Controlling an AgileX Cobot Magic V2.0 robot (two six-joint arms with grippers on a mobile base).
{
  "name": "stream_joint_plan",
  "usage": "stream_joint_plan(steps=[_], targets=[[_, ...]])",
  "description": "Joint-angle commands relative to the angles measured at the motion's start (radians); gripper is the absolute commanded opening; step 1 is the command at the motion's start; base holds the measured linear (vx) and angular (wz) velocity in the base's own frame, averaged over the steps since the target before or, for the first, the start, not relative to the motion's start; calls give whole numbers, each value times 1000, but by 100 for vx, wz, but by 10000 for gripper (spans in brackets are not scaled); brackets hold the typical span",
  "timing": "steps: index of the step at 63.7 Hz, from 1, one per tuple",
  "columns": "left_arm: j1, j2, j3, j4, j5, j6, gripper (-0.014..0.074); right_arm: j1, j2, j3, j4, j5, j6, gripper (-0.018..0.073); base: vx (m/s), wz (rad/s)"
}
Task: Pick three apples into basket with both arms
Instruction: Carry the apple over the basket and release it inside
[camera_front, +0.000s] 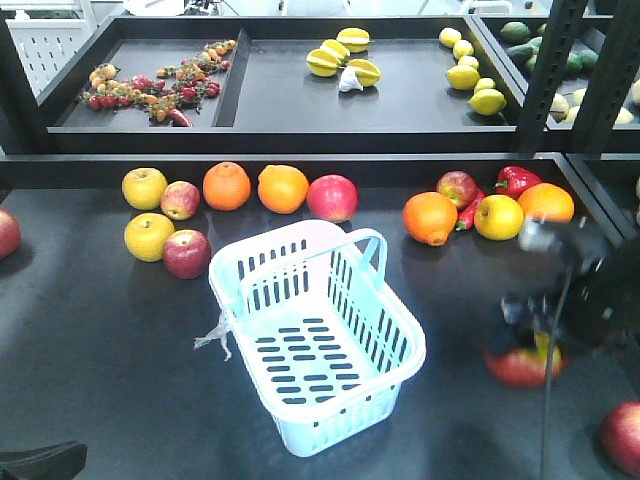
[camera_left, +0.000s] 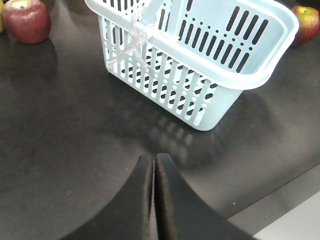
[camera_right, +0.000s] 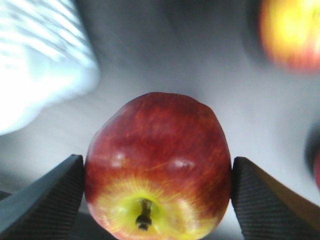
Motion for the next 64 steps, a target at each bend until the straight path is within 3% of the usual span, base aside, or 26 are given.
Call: stream_joint_plan(steps=[1,13,22,40,53,64], targets=[[-2,3,-26,-15,-66,-10,-8,-5,-105,-56,142,-21,-83,-4,0,0],[-2,3,-26,-15,-66,-10,-8,-5,-135,-55,501,-39,-319,-2,0,0],[-2,3,-26,-15,-66,-10,-8,63,-78,-55,640,-29,-449,-2,0,0],[-2,3,-26,-15,-66,-10,-8,294,112,-99,629,-231,-522,-1,0,0],[-2,3,-26,-15,-66,-10,-8,323,233,-197,618,-215,-515,38,0,0],[-2,3,-26,-15,-66,-10,-8,322,284,-230,611,-163,-506,222,0,0]])
